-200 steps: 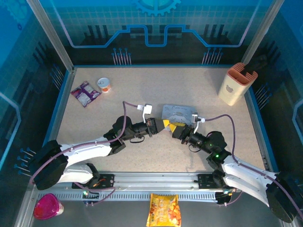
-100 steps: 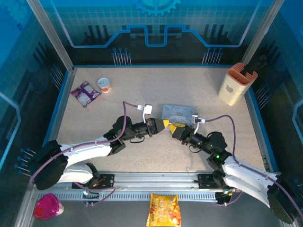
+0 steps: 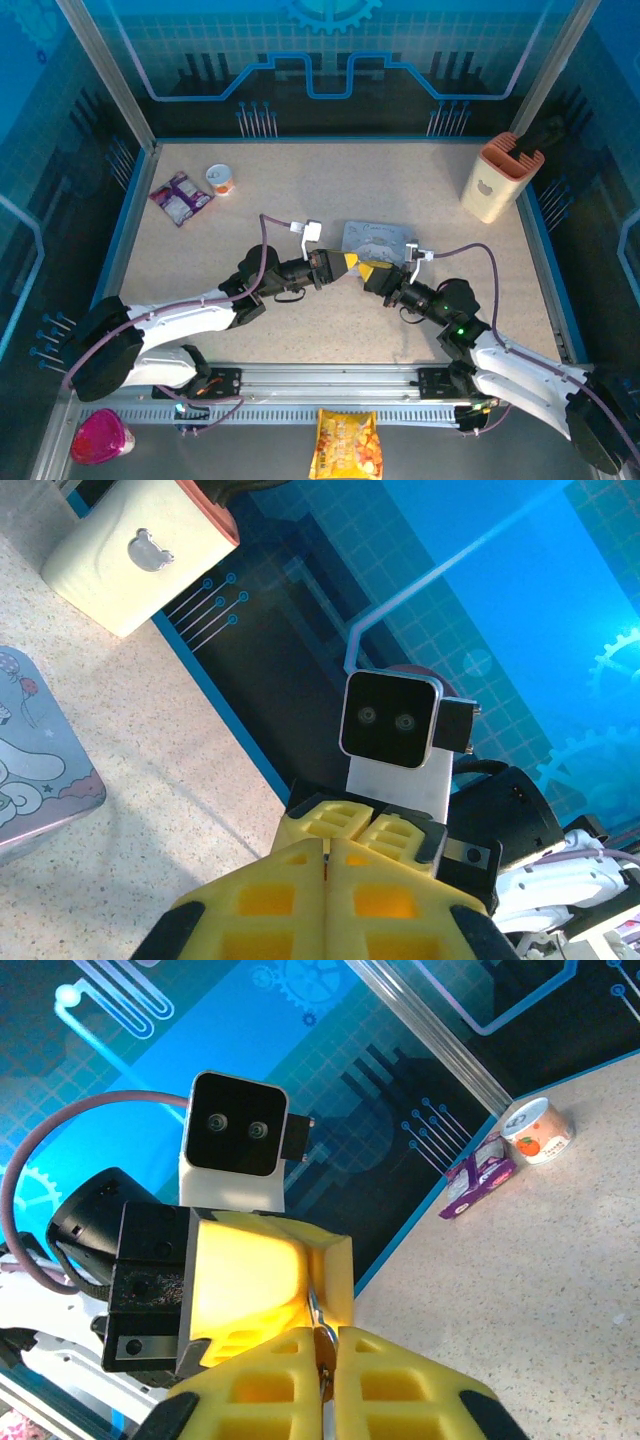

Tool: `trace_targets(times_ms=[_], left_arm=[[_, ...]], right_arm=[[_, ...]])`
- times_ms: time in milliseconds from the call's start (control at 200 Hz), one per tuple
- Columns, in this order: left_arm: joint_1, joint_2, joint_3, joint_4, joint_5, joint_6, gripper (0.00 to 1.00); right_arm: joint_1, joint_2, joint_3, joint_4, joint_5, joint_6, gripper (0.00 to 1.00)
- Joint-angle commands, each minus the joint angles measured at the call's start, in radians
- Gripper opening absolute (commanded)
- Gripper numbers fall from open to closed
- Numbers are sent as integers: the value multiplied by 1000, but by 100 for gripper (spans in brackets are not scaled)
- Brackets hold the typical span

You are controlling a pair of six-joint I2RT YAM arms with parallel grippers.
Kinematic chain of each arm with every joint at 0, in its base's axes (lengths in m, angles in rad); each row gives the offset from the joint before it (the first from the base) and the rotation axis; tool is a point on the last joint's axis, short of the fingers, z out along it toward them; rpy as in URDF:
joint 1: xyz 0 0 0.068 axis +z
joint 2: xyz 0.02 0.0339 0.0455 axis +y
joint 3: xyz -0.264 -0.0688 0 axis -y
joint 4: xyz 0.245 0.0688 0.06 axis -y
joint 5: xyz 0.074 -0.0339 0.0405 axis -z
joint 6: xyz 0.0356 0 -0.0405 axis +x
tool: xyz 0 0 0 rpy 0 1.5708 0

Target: Unlock the padlock with the key

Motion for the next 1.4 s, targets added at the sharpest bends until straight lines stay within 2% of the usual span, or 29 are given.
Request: trace_targets(times_ms=[0, 155, 230, 320, 410, 505, 600, 886, 1061, 1266, 1396], left_arm=[[5, -26, 16, 21, -1, 27, 0], [10, -27, 15, 1, 0, 44, 0], [12, -38, 13, -40, -24, 59, 15], [11, -82, 22, -195, -99, 96, 37], [12, -117, 64, -420, -184, 161, 46], [-5, -118, 101, -600, -255, 236, 49], [-53, -80, 127, -695, -323, 295, 51], [-197, 200, 258, -770, -487, 347, 56], [-203, 360, 341, -784, -505, 340, 57], [-214, 509, 451, -809, -550, 357, 57], [-223, 570, 504, -833, -584, 306, 57]], right_arm=[[14, -20, -6, -38, 25, -16, 3], [14, -73, 3, -165, 77, -20, 0], [15, -105, 32, -280, 95, -37, 0], [14, -159, 94, -497, 133, -75, 0], [12, -226, 154, -757, 199, -130, 0], [9, -282, 192, -938, 248, -174, 0], [5, -322, 212, -1072, 287, -196, 0], [3, -451, 230, -1316, 376, -205, 0], [-1, -556, 243, -1467, 439, -184, 0], [-2, -691, 255, -1591, 457, -177, 0], [-2, -751, 255, -1632, 453, -163, 0]])
